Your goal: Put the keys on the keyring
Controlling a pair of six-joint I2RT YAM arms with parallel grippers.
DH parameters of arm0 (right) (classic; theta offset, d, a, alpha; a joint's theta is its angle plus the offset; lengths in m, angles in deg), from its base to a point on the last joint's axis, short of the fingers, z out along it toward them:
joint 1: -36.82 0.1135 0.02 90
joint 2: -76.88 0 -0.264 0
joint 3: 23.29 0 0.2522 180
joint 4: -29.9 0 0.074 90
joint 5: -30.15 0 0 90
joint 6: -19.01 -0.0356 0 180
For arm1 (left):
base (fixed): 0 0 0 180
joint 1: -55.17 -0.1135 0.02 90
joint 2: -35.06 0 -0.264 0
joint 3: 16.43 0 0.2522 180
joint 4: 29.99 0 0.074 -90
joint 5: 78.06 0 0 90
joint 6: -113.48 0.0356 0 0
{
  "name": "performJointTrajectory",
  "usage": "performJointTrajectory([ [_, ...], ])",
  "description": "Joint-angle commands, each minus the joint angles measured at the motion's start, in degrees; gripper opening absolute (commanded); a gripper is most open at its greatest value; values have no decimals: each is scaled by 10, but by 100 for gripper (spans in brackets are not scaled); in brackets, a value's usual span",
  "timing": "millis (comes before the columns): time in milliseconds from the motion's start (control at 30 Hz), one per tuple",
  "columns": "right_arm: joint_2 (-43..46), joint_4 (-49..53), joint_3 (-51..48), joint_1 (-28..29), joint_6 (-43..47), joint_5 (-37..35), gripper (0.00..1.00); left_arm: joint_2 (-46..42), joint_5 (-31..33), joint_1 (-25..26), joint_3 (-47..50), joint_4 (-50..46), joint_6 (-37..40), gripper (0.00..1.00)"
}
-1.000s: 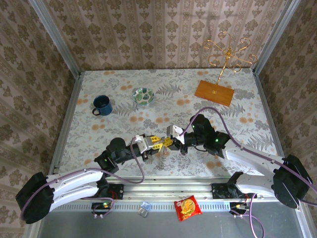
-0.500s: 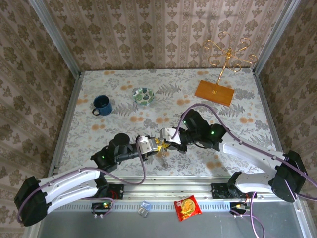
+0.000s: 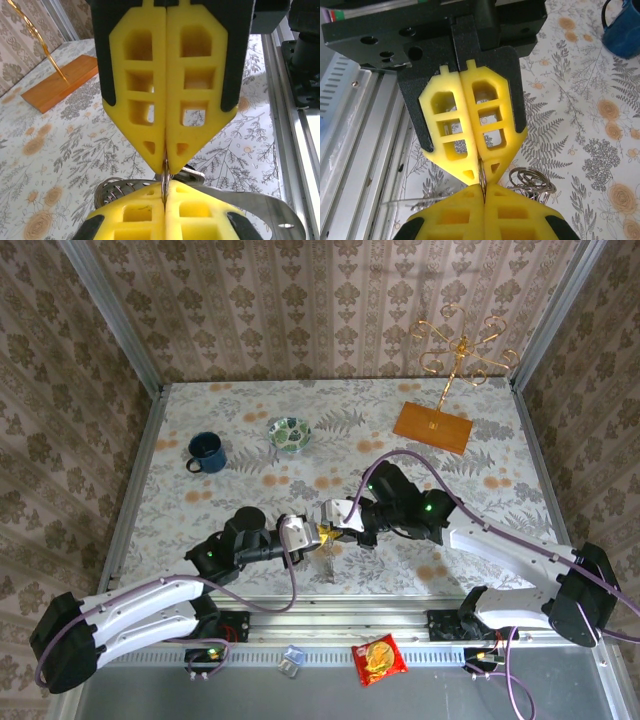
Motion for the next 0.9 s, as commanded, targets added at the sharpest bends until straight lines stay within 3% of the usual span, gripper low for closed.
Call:
performJointTrajectory([
  [0,16,-30,-18,3,-29,17,4,-6,-4,1,7,74,-15,0],
  [100,31,-36,-37,-4,-37,-3,12,-13,-1,1,17,76,-15,0],
  [200,39,-32,-44,-10,-38,-5,12,-16,-2,1,20,73,-12,0],
  [367,42,-23,-47,-13,-40,-12,10,-15,0,1,21,68,-7,0],
  [533,42,-17,-48,-17,-41,-7,0,-17,2,1,22,73,-8,0],
  [867,24,-55,-74,-31,-72,-47,0,-20,-6,1,27,94,-11,0],
])
